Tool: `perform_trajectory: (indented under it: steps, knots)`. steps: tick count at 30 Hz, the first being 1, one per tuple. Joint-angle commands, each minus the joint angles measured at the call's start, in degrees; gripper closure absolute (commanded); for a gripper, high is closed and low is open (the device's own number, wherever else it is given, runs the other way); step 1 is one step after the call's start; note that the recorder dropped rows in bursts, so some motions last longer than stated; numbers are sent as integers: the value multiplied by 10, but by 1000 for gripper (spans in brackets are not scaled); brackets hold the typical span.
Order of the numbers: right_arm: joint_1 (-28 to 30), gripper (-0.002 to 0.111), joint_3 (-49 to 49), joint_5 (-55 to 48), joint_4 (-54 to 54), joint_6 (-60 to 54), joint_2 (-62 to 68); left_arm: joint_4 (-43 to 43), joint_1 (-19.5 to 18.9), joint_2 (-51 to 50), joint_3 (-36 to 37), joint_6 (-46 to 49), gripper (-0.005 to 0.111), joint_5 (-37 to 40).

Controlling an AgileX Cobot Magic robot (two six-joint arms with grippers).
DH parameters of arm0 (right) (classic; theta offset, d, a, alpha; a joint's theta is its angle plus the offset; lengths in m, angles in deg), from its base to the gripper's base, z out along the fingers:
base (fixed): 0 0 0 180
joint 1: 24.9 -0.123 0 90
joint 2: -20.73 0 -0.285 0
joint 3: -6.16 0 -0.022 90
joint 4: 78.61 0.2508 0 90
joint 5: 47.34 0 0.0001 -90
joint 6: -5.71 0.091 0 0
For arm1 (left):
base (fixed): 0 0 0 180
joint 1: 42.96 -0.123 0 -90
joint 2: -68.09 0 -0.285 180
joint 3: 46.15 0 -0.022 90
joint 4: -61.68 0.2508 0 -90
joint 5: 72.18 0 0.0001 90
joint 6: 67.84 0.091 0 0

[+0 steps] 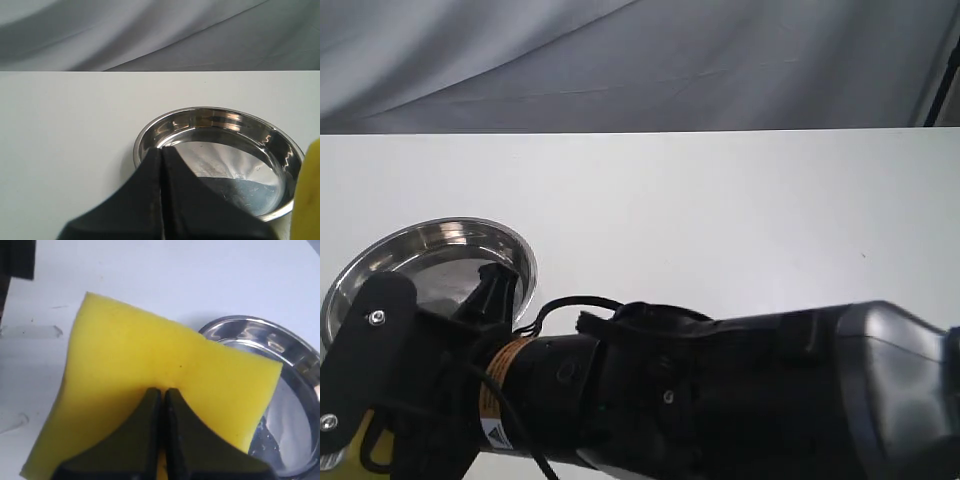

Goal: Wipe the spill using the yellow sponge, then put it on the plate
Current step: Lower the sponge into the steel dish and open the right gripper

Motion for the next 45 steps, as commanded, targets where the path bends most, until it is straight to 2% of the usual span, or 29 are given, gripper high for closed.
perform_trajectory:
  steps: [1,9,17,27,33,45]
  knots:
    - [25,108,1,41,2,-8,-11,-1,-1,3,2,-1,107,-6]
    - [107,108,1,180,48,-8,-10,-1,-1,3,2,-1,107,-6]
    - [140,108,-41,190,73,-8,11,-1,-1,3,2,-1,107,-6]
    - [140,108,-214,112,76,-7,163,-1,-1,3,2,-1,107,-6]
    - [146,108,-281,60,76,-8,228,-1,-1,3,2,-1,107,-6]
    - [164,108,-302,11,83,-7,277,-1,-1,3,2,-1,107,-6]
